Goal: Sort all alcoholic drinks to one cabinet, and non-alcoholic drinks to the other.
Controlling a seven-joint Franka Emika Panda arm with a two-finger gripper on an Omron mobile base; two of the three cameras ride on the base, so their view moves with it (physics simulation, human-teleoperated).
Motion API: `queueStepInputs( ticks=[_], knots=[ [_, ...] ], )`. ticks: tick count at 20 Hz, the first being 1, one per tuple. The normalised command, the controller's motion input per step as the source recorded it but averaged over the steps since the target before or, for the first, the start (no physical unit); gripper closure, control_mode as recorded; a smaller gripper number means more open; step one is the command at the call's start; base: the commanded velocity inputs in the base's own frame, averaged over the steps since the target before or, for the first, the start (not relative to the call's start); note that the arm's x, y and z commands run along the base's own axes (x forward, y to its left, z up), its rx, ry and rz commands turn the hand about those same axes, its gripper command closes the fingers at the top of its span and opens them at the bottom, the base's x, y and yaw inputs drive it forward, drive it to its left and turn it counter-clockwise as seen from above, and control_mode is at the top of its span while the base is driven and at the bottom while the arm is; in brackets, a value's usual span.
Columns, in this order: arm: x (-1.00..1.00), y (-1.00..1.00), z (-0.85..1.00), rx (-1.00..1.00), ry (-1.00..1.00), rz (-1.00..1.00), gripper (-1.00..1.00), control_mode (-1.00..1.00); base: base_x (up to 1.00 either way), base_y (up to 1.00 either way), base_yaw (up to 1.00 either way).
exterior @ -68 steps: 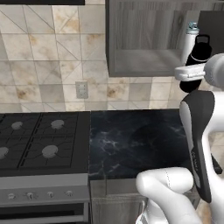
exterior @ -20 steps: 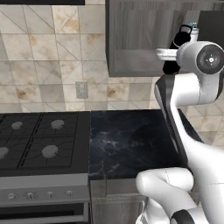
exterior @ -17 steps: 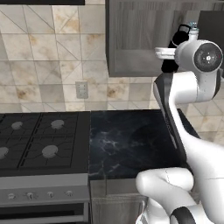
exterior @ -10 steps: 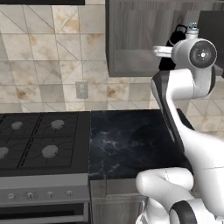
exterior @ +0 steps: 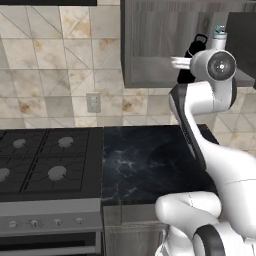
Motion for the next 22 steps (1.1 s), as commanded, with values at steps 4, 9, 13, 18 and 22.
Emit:
queueStepInputs(
  ticks=[4,9,13,18,22],
  knots=[
    [0.27,-0.02,-0.11,0.0,0.0,0.0,1.0,-1.0,0.0,0.0,0.0],
    [0.29,-0.03,-0.01,0.0,0.0,0.0,1.0,-1.0,0.0,0.0,0.0],
    [0.3,-0.03,0.0,0.0,0.0,0.0,1.0,-1.0,0.0,0.0,0.0],
    [0.3,-0.05,0.0,0.0,0.01,0.0,1.0,-1.0,0.0,0.0,0.0],
    [0.32,-0.05,0.0,0.0,0.02,0.0,1.0,-1.0,0.0,0.0,0.0]
  ],
)
